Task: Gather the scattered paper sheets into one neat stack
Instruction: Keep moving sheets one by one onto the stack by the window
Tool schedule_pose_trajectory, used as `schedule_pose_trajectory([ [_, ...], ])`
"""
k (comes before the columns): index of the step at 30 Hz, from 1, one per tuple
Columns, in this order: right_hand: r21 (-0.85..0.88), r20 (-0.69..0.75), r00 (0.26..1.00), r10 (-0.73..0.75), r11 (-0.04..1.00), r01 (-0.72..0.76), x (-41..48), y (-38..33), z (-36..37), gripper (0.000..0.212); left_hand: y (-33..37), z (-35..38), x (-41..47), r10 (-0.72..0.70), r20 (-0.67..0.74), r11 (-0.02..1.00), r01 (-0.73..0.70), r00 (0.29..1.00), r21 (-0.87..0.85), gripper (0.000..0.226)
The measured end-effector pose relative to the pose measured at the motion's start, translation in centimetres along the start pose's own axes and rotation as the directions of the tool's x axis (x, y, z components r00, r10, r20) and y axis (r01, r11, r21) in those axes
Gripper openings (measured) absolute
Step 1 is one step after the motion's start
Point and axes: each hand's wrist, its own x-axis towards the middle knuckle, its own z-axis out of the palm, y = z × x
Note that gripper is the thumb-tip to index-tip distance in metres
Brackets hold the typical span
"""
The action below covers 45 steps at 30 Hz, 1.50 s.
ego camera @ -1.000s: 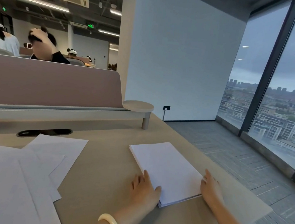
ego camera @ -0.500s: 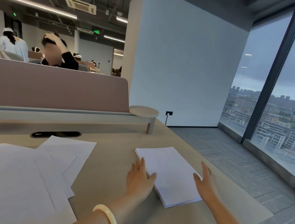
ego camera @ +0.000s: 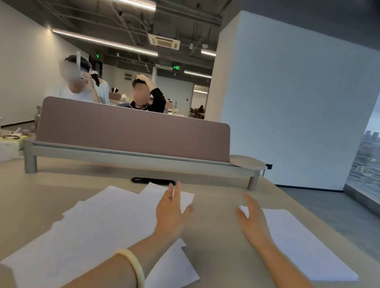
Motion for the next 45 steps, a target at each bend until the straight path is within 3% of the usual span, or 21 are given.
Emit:
schedule_pose_trajectory([
  [4, 0.066, 0.134, 0.991, -0.011, 0.998, 0.002, -1.2, -4.1, 5.9, 0.053, -6.0, -5.4, -1.2, -0.080, -0.084, 0.995, 0.084, 0.993, 0.043, 0.070],
  [11, -0.164, 0.421, 0.905, 0.063, 0.986, 0.007, -4.4, -6.6, 14.9, 0.082, -17.0, -12.6, -4.4, -0.315, -0.104, 0.923, 0.330, 0.943, 0.197, 0.076],
  [16, -0.361, 0.430, 0.887, 0.171, 0.933, -0.005, -5.8, -6.9, 18.7, 0.092, -23.1, -14.2, -7.7, -0.521, 0.016, 0.785, 0.471, 0.854, 0.403, 0.088],
  [19, -0.425, 0.418, 0.887, 0.194, 0.905, 0.002, -6.4, -8.0, 19.7, 0.091, -23.9, -14.0, -8.4, -0.555, 0.098, 0.746, 0.443, 0.826, 0.497, 0.090],
  [25, -0.392, 0.482, 0.854, 0.194, 0.920, 0.012, -6.7, -10.9, 22.2, 0.090, -22.5, -14.2, -8.4, -0.569, 0.126, 0.736, 0.435, 0.813, 0.520, 0.095],
  [31, -0.475, 0.432, 0.881, 0.191, 0.879, 0.042, -5.1, -11.1, 20.7, 0.088, -22.2, -16.3, -7.7, -0.554, 0.150, 0.780, 0.447, 0.819, 0.437, 0.088],
  [36, -0.482, 0.479, 0.854, 0.203, 0.874, 0.062, -6.5, -9.9, 21.8, 0.090, -21.4, -16.0, -6.6, -0.560, 0.234, 0.810, 0.466, 0.794, 0.356, 0.091],
  [39, -0.461, 0.510, 0.839, 0.187, 0.884, 0.083, -6.5, -10.6, 21.9, 0.091, -21.2, -16.0, -6.1, -0.543, 0.212, 0.823, 0.465, 0.813, 0.327, 0.089],
  [42, -0.369, 0.513, 0.831, 0.214, 0.929, -0.012, -5.2, -11.1, 20.8, 0.091, -20.8, -16.5, -5.8, -0.556, 0.214, 0.831, 0.547, 0.803, 0.104, 0.082],
  [45, -0.241, 0.543, 0.805, 0.241, 0.962, -0.125, -4.1, -11.1, 19.9, 0.092, -20.8, -16.7, -5.5, -0.599, 0.174, 0.770, 0.622, 0.781, -0.140, 0.065],
])
